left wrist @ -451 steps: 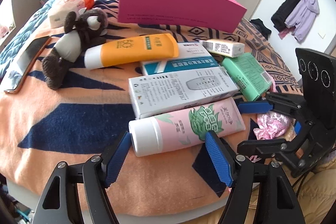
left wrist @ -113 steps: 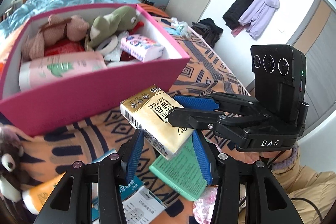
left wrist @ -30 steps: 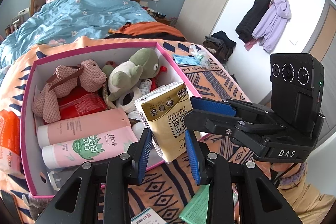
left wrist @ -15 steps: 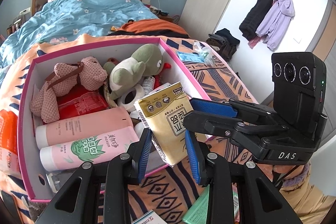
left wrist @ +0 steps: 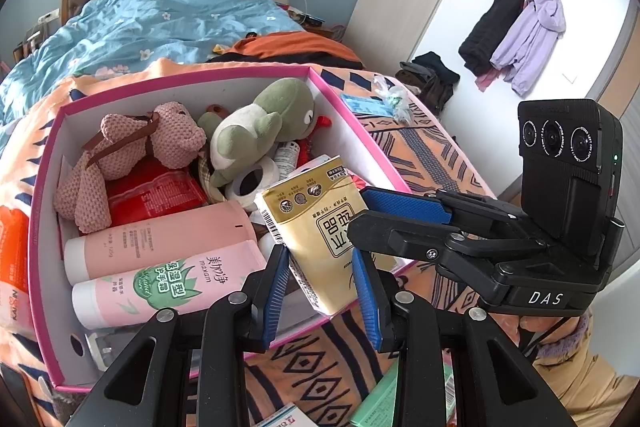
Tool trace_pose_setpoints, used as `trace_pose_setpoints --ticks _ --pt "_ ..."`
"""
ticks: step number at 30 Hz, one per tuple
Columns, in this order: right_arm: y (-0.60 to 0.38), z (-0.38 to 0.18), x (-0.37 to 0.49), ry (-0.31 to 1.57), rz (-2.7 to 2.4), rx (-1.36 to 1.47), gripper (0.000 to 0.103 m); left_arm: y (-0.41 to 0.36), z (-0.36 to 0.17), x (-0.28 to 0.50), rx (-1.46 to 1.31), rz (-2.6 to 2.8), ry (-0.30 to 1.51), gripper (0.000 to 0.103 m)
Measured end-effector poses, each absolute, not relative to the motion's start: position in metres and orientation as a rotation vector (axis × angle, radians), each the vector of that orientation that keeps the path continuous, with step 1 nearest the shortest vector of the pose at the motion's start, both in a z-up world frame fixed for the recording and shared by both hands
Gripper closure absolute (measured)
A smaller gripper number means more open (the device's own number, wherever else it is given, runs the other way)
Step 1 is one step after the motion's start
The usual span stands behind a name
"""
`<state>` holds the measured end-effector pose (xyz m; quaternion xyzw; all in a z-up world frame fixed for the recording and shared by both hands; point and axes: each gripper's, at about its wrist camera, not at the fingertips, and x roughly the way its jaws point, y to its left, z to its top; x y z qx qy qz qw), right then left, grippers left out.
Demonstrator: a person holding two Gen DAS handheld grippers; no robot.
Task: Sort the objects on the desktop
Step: 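Carry the beige tissue pack with the left gripper over the pink box, then lower the tissue pack into the box and open the left gripper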
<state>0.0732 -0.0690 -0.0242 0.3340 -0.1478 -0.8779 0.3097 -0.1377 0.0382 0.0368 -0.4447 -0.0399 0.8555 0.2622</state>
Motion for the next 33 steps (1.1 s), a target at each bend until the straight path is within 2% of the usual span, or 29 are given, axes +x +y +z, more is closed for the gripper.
trace_pose_setpoints --ticks 28,33 --pt "-0.083 -0.035 0.059 -0.289 -2.365 0.944 0.065 0.035 0.011 -0.16 -1.324 2.283 -0.142 0.072" --pt "-0.088 -0.036 0.058 -0.252 -2.377 0.951 0.066 0.037 0.007 -0.163 -1.342 2.273 -0.138 0.079"
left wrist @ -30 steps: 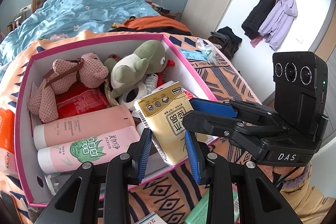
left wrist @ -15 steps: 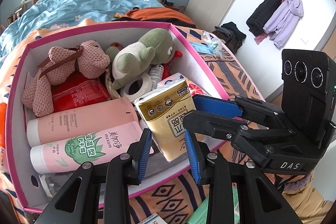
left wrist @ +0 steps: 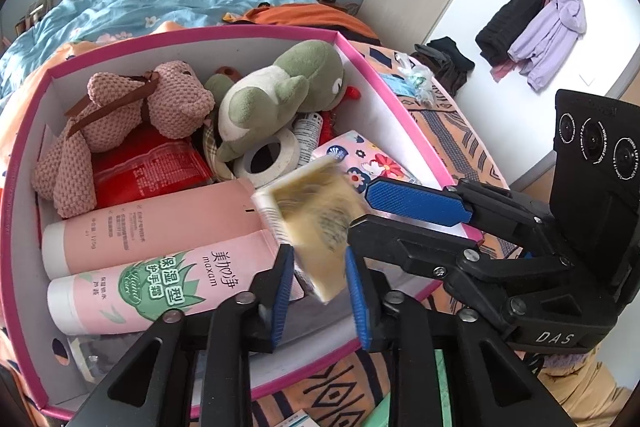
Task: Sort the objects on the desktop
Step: 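Lower the tissue pack into the box and open the left gripper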
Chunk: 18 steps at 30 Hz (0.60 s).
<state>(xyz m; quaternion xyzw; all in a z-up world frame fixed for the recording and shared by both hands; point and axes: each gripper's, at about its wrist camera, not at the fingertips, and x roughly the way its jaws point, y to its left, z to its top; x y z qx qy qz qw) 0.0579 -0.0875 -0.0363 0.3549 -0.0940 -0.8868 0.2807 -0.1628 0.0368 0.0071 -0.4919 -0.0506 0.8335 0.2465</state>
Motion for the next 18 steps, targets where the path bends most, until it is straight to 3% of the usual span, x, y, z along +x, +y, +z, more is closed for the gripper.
trace_pose_setpoints --ticks 18 --pt "-0.08 -0.035 0.068 -0.266 -2.419 0.913 0.066 0.04 -0.001 -0.162 -1.353 2.325 -0.06 0.076"
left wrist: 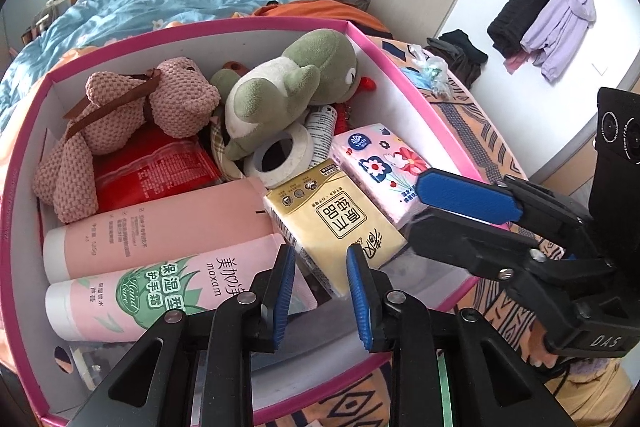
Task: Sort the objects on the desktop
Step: 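Lower the tissue pack into the box and open the left gripper, then move the left gripper down to the pink lace drawstring pouch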
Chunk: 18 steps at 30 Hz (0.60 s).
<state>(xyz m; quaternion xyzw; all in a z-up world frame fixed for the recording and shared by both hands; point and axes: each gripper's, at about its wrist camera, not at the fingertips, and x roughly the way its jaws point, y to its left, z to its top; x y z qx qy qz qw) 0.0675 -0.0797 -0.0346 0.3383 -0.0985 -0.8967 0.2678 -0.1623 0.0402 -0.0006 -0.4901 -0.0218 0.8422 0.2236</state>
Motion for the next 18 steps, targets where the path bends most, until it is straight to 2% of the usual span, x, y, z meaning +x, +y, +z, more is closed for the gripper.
trace_pose_setpoints --ticks 6,8,10,14,16,18 --pt "-0.067 -0.035 0.076 -0.308 -2.428 0.903 0.063 0.044 0.004 -0.156 -1.32 2.368 -0.016 0.073" --pt "-0.065 -0.033 0.079 -0.314 -2.431 0.894 0.063 0.044 0.007 -0.153 -1.302 2.379 -0.013 0.067" --pt "-0.063 -0.032 0.083 -0.316 -2.433 0.884 0.063 0.045 0.012 -0.148 -1.271 2.404 -0.01 0.057" --pt "-0.062 -0.03 0.092 -0.311 -2.433 0.868 0.056 0.045 0.024 -0.134 -1.197 2.446 0.004 0.054" --pt "-0.06 -0.029 0.098 -0.314 -2.429 0.861 0.055 0.044 0.03 -0.126 -1.157 2.465 0.01 0.049" --pt "-0.06 -0.029 0.103 -0.311 -2.428 0.856 0.055 0.041 0.037 -0.117 -1.121 2.479 0.012 0.048"
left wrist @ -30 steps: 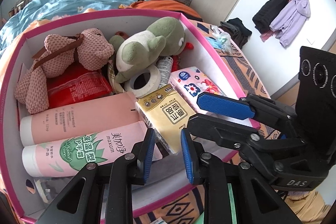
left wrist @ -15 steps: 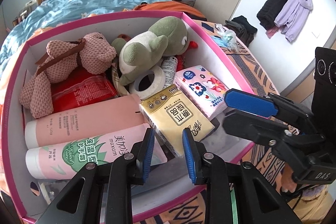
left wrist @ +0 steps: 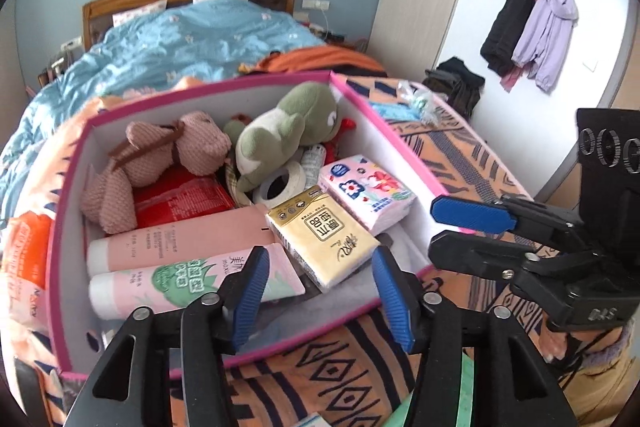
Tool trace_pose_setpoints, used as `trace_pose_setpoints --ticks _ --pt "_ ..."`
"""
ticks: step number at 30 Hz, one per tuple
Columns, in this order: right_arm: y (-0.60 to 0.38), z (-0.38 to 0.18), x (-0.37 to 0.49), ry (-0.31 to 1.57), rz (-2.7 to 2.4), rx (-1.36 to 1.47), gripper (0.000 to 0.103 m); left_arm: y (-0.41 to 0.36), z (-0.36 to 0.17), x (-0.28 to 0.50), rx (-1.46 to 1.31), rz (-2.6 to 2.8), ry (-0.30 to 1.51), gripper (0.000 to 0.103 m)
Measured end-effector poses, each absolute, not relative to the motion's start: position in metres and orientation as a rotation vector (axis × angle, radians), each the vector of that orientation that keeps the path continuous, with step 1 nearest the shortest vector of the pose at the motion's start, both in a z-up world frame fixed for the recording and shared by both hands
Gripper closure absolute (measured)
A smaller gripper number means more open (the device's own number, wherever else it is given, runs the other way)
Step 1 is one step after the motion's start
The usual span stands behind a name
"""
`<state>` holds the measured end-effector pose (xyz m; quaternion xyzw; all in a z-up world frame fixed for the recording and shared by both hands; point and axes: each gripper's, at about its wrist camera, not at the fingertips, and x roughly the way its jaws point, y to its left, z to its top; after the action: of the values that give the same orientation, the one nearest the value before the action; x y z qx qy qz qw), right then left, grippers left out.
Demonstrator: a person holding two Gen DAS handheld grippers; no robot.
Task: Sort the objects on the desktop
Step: 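Move the left gripper down to the pink lace drawstring pouch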
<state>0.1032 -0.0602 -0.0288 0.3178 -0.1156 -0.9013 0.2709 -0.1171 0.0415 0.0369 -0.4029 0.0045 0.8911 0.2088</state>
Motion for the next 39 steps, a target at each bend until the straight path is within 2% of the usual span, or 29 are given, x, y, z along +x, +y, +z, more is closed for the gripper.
trace_pose_setpoints --ticks 6,9,14,24,39 --pt "-0.06 -0.025 0.121 -0.299 -2.406 0.838 0.052 0.037 0.051 -0.084 -1.043 2.486 0.024 0.043" --pt "-0.06 -0.023 0.134 -0.282 -2.396 0.826 0.047 0.035 0.05 -0.065 -1.029 2.465 0.034 0.042" --pt "-0.061 -0.029 0.162 -0.259 -2.366 0.832 0.047 0.041 0.04 -0.032 -1.029 2.439 0.097 0.042" --pt "-0.05 -0.057 0.215 -0.272 -2.349 0.922 0.047 0.039 -0.003 0.021 -1.149 2.329 0.067 0.042" --pt "-0.045 -0.095 0.301 -0.337 -2.332 0.996 0.047 0.061 -0.023 0.095 -1.157 2.17 0.125 0.042"
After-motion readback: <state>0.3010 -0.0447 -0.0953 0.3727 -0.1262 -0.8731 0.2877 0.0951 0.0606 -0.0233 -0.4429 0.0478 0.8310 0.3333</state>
